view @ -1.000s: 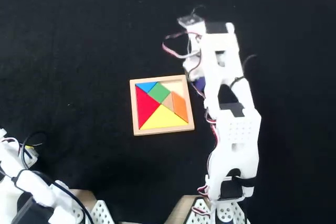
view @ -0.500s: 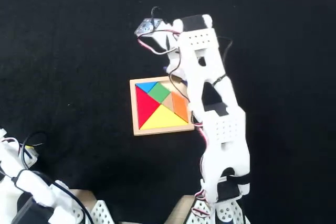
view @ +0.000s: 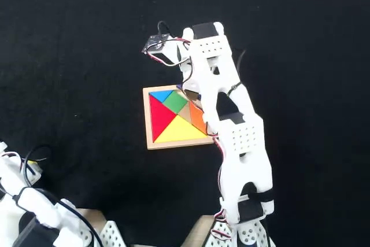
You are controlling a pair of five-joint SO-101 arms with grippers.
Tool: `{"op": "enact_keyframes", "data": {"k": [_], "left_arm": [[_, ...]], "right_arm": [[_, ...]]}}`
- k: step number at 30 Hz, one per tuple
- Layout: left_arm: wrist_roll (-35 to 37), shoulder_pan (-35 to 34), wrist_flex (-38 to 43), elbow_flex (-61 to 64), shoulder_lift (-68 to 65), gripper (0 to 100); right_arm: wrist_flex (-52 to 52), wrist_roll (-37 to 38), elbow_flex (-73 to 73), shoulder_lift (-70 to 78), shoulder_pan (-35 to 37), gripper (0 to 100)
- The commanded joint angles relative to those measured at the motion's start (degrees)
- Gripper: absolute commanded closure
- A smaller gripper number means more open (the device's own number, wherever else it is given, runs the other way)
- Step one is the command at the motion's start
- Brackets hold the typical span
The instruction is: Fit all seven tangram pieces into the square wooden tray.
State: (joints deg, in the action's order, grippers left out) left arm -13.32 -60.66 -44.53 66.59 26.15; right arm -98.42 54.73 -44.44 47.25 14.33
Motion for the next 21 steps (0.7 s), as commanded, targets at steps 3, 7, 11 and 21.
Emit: {"op": "enact_keyframes", "data": {"k": [3, 7, 11, 21], "left_arm": [[-0.44, 0.92, 0.35, 0.31, -0.53, 81], [-0.44, 0.92, 0.35, 0.31, -0.53, 81], [-0.44, 0.92, 0.35, 0.31, -0.53, 81], [-0.44, 0.92, 0.35, 0.31, -0.53, 81]], "right_arm": [[0.44, -1.41, -2.24, -0.92, 1.23, 83.8], [-0.26, -1.41, -0.92, -0.92, 1.93, 83.8], [-0.09, -1.41, 0.40, -0.92, 2.37, 83.7], [-0.35, -1.05, 0.48, -1.01, 2.20, 66.1]]}}
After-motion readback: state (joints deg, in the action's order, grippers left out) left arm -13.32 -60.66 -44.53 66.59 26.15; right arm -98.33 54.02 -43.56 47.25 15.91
